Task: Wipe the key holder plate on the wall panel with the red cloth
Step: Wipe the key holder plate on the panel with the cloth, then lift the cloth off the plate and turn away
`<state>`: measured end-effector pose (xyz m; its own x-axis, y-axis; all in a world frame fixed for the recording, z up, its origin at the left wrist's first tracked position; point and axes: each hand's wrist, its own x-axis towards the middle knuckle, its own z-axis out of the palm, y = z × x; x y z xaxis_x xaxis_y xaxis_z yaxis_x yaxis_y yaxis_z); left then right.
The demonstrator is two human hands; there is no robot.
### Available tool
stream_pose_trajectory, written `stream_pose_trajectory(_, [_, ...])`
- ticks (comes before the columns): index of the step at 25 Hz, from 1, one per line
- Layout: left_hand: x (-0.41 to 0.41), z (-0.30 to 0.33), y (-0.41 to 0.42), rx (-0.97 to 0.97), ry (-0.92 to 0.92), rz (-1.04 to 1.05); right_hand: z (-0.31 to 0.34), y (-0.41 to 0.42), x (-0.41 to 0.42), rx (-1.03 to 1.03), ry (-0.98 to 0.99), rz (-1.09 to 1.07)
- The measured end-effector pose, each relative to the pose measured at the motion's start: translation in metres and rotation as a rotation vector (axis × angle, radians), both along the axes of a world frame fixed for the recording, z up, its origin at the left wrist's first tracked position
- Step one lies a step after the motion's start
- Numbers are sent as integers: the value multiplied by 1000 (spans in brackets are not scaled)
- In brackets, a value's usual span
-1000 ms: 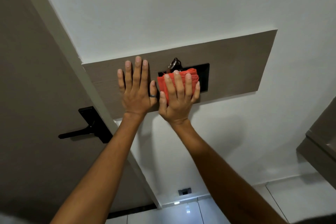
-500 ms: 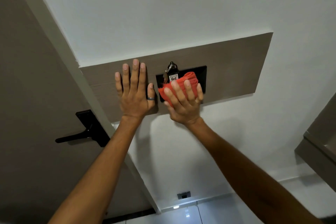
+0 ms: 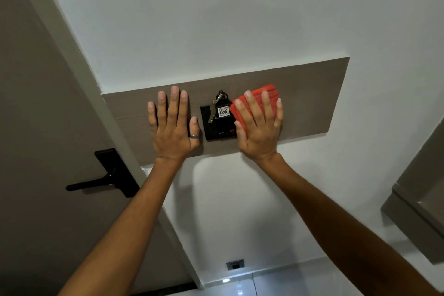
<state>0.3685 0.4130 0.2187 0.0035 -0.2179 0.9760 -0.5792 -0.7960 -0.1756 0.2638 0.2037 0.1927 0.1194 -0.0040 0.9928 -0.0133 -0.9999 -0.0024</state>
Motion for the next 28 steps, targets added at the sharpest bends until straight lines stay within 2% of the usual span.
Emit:
stream_pose_trajectory(3, [-6, 6, 1, 2, 47, -21, -21, -24, -9, -143, 44, -20])
stream_pose_trajectory(7, [-20, 11, -2, -25, 142, -57, -42, -71, -37, -433, 173, -17])
stream_pose_trajectory(9, [-39, 1, -10, -126, 212, -136, -46, -94, -65, -366, 276, -11])
stream_pose_trajectory(11, [-71, -24, -35, -132, 195, -245, -49, -96, -89, -31, 314, 106])
stream_pose_trajectory(12, [-90, -42, -54, -77, 210, -319, -51, -89, -100, 243, 292, 219])
stream_pose_trajectory(14, [-135, -80, -100, 55, 264, -484, -53, -74, -123, 984, 102, 568])
stream_pose_trajectory(16, [-166, -96, -141, 85, 390, -566, -47, -63, -140, 1749, -217, 1003])
stream_pose_trajectory(18, [-189, -104, -179, 125, 499, -587, -61, -85, -170, 2163, -303, 1276])
stream_pose_trajectory(20, [-205, -110, -212, 238, 560, -583, -79, -120, -204, 2326, -304, 1331])
stream_pose_trajectory(23, [-239, -123, -273, 396, 704, -571, -89, -196, -265, 2311, -238, 1241])
stream_pose_trajectory(24, [-254, -135, -297, 458, 779, -557, -95, -226, -287, 2316, -231, 1190])
stream_pose_trajectory(26, [-303, -175, -389, 670, 939, -581, -136, -338, -352, 2336, -256, 970])
stream_pose_trajectory(28, [-322, -192, -406, 778, 1027, -519, -152, -383, -383, 2265, -138, 795])
